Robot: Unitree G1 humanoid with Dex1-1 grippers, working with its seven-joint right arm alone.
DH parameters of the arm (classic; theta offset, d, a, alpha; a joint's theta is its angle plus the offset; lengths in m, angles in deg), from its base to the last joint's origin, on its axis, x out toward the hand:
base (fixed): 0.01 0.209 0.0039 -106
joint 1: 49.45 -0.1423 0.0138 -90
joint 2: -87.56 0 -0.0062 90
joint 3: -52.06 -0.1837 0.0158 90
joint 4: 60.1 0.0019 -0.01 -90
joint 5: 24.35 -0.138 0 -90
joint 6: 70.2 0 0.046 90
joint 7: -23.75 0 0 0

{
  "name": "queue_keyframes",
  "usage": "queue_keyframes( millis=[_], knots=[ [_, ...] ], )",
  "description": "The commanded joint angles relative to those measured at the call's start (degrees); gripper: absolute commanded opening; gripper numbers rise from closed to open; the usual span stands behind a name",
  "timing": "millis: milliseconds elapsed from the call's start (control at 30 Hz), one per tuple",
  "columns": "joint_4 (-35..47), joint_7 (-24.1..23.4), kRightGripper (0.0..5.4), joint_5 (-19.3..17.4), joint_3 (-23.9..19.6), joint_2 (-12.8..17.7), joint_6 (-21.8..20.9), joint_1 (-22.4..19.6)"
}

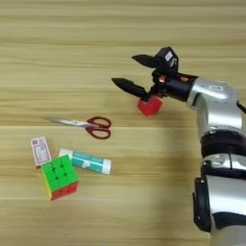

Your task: Move the objects on the table

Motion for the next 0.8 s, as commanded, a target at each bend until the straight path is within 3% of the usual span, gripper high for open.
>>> queue_keyframes(
  millis=[33, 267, 433, 633, 800],
  knots=[
    [-3.98, -1.04, 5.35, 0.01, -1.99, 5.53, -3.62, -6.47],
    [-13.56, -3.29, 5.35, 2.57, -1.16, 6.12, -7.13, -9.09],
    [-19.28, -8.47, 5.35, 5.81, 0.61, 4.32, -7.15, -10.8],
    [-24.74, -16.59, 5.35, 9.06, 1.99, 2.19, -4.17, -13.25],
    [-27.18, -20.48, 5.35, 10.47, 2.31, 0.85, -2.34, -14.39]
  ],
)
